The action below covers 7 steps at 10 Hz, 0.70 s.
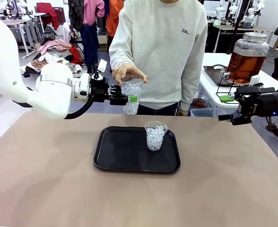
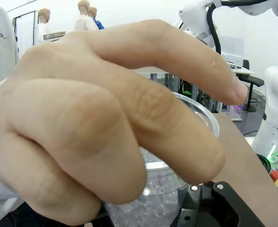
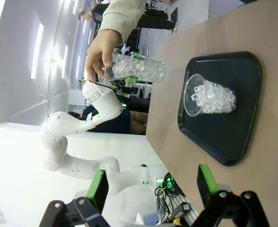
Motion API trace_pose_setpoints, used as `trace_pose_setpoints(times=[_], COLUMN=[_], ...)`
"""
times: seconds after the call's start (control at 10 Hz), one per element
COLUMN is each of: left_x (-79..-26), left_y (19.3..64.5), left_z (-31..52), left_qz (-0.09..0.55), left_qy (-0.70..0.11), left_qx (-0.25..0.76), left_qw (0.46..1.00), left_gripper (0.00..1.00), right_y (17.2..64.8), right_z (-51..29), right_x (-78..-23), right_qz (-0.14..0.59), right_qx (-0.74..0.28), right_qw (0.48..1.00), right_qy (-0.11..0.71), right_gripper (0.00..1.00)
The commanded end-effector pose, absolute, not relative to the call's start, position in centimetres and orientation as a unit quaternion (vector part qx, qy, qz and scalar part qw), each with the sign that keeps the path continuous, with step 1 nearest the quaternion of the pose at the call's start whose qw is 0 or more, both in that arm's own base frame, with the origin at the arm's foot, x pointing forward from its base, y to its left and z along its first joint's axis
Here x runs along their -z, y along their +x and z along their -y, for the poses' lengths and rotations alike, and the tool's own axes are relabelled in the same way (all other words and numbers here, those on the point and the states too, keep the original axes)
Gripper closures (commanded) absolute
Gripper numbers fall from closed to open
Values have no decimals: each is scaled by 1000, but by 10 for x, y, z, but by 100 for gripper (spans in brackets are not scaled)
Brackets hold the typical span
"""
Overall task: Pour the drink into the iced cup.
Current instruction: Open the gripper to release the iced cup you were holding.
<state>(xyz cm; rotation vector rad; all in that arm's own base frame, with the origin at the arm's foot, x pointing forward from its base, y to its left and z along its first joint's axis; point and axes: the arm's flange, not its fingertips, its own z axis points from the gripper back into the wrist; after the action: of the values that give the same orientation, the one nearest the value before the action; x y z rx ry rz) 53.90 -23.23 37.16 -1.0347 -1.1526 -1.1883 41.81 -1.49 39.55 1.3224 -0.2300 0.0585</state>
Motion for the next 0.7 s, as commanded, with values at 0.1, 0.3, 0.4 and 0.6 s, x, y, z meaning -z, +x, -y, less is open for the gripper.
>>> trace_pose_setpoints(times=[0.1,0.3,0.4,0.6], left_x=[-374,-373,-373,-374], left_y=[539,539,539,539], left_z=[232,233,232,232], left_qz=[493,492,493,494], left_qy=[-436,-439,-439,-440], left_qx=[507,503,504,503], left_qw=[556,558,557,556], left_gripper=[44,44,41,11], right_y=[417,417,417,417], right_z=[15,15,15,15], right_x=[-397,-397,-397,-397], right_qz=[109,109,109,109], right_qx=[-26,-26,-26,-26], right_qw=[783,783,783,783], right_qy=[612,612,612,612], right_gripper=[0,0,0,0])
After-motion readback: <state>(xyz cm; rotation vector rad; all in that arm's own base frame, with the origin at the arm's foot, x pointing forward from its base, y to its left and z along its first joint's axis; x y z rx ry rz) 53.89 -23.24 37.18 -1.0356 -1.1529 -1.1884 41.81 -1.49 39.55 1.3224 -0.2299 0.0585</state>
